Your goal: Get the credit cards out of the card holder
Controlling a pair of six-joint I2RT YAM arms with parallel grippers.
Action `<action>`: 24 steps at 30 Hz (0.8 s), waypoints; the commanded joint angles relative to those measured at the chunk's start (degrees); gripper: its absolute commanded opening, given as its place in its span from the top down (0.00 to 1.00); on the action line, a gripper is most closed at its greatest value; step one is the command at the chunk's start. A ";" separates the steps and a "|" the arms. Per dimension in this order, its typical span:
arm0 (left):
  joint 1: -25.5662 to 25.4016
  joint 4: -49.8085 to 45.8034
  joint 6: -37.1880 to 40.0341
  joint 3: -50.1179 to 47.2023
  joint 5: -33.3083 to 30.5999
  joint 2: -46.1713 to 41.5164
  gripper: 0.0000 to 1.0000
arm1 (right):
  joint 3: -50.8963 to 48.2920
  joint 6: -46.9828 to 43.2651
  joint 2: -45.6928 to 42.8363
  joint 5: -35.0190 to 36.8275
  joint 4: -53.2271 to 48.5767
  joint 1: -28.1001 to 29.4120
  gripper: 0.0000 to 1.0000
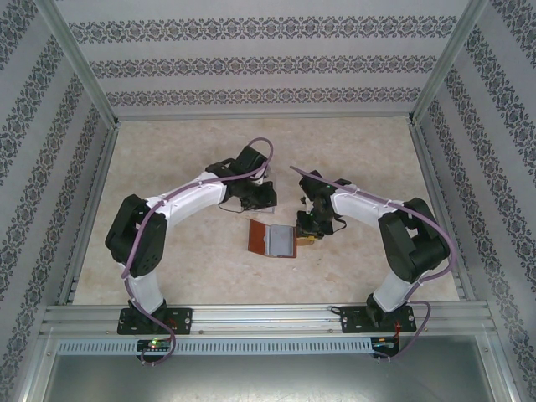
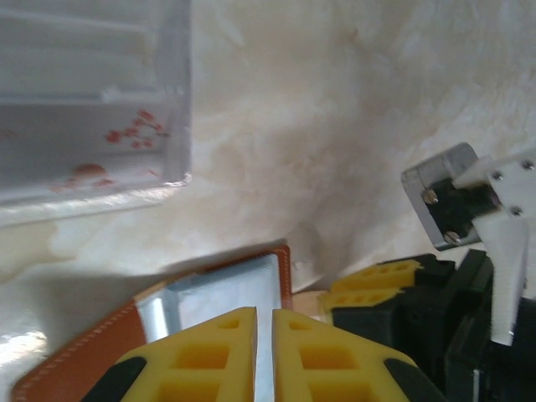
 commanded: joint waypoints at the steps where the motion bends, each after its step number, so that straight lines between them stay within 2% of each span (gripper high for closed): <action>1: -2.12 3.96 -4.21 -0.60 4.44 1.75 0.87 | -1.37 -0.76 0.82 1.67 -0.43 0.61 0.78; 11: -5.84 4.84 -6.75 -1.46 9.44 5.40 0.89 | -4.23 0.81 1.37 1.33 3.45 0.17 0.84; 16: -6.26 9.30 -9.28 -3.76 12.78 6.87 0.91 | -5.37 1.21 1.55 0.17 5.03 -0.25 0.85; 24: -6.49 6.99 -8.29 -3.78 12.55 9.15 0.90 | -5.82 1.07 1.61 -0.11 5.26 -0.61 0.85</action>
